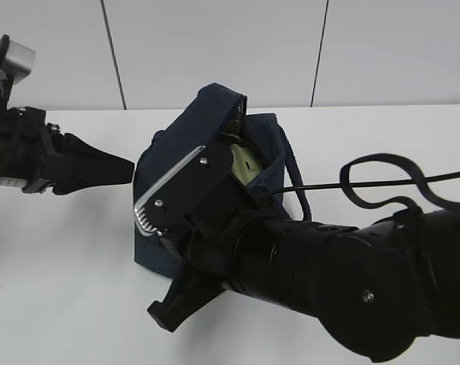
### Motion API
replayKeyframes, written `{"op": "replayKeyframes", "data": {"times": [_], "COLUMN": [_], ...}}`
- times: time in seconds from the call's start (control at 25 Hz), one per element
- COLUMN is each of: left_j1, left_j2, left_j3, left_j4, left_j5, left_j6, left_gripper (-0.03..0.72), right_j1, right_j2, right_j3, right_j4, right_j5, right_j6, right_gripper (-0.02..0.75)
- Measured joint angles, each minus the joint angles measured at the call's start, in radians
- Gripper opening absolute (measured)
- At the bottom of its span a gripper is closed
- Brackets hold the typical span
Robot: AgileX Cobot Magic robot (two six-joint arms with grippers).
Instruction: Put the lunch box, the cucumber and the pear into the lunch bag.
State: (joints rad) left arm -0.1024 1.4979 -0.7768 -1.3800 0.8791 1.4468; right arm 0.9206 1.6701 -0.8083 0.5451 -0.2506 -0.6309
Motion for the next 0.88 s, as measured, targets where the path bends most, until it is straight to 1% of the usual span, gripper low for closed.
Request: {"op": "replayKeyframes", "data": {"times": [0.08, 0.32, 0.44, 0.56, 0.72, 0.88], "left_j1": [-0.001, -0.001, -0.001, -0.001, -0.001, -0.013], "left_j2": [0.015, 0.022, 0.031, 0.057, 0.064, 0.074], "left_j3": [-0.006, -0.006, -0.007, -0.007, -0.007, -0.007], "left_j4": [0.003, 0.063, 0.145, 0.181, 0.181, 0.159], "left_j5": [0.014, 0.021, 0.015, 0.004, -0.014, -0.021], "left_j6": [0.015, 0.045, 0.085, 0.175, 0.302, 0.376], "left_gripper": [0.241, 0.241, 0.241, 0.241, 0.241, 0.246], "right_j1": [0.000, 0.000, 0.000, 0.000, 0.000, 0.000], "right_j2": [0.000, 0.000, 0.000, 0.000, 0.000, 0.000], "right_j3": [0.000, 0.000, 0.000, 0.000, 0.000, 0.000], "right_j4": [0.000, 0.000, 0.000, 0.006, 0.013, 0.013], "right_j5": [0.000, 0.002, 0.002, 0.002, 0.002, 0.002], "right_j6": [-0.001, -0.001, -0.001, -0.001, -0.001, -0.003], "right_gripper": [0.000, 0.000, 0.000, 0.000, 0.000, 0.000]}}
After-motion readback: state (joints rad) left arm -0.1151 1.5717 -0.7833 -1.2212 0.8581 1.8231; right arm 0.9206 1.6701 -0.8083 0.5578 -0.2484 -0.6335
